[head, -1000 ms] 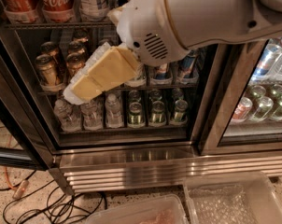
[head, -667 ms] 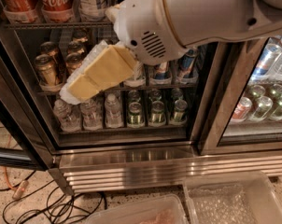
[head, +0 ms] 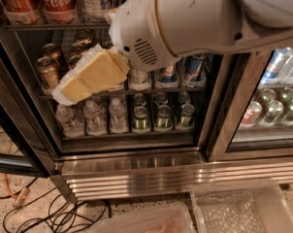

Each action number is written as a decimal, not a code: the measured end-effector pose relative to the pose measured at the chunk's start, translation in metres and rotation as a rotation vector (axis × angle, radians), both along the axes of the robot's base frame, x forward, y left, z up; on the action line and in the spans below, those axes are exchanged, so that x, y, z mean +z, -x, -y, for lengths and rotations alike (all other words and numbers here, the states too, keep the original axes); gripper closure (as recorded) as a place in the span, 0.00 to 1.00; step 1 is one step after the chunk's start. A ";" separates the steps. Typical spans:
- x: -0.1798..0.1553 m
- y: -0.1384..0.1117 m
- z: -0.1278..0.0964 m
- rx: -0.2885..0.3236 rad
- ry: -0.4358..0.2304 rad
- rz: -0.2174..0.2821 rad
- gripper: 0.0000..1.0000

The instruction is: Pick coke can from top shelf of fridge

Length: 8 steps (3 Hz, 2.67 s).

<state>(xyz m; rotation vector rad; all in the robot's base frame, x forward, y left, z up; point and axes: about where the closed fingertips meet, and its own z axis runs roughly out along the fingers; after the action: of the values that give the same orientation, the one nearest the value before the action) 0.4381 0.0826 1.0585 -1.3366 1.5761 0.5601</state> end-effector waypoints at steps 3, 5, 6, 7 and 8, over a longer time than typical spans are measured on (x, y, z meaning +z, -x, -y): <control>-0.027 -0.065 -0.006 -0.190 -0.116 0.020 0.00; -0.022 -0.118 -0.063 -0.134 -0.147 0.070 0.00; -0.022 -0.118 -0.063 -0.134 -0.147 0.070 0.00; -0.019 -0.124 -0.065 -0.151 -0.176 0.085 0.00; -0.013 -0.134 -0.071 -0.188 -0.230 0.114 0.00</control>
Offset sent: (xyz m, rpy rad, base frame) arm 0.0778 -0.0049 -0.0368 0.1408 -0.0025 -0.2386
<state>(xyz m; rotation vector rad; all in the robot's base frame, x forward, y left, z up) 0.5725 0.1536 1.0451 -1.0183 1.4768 0.5221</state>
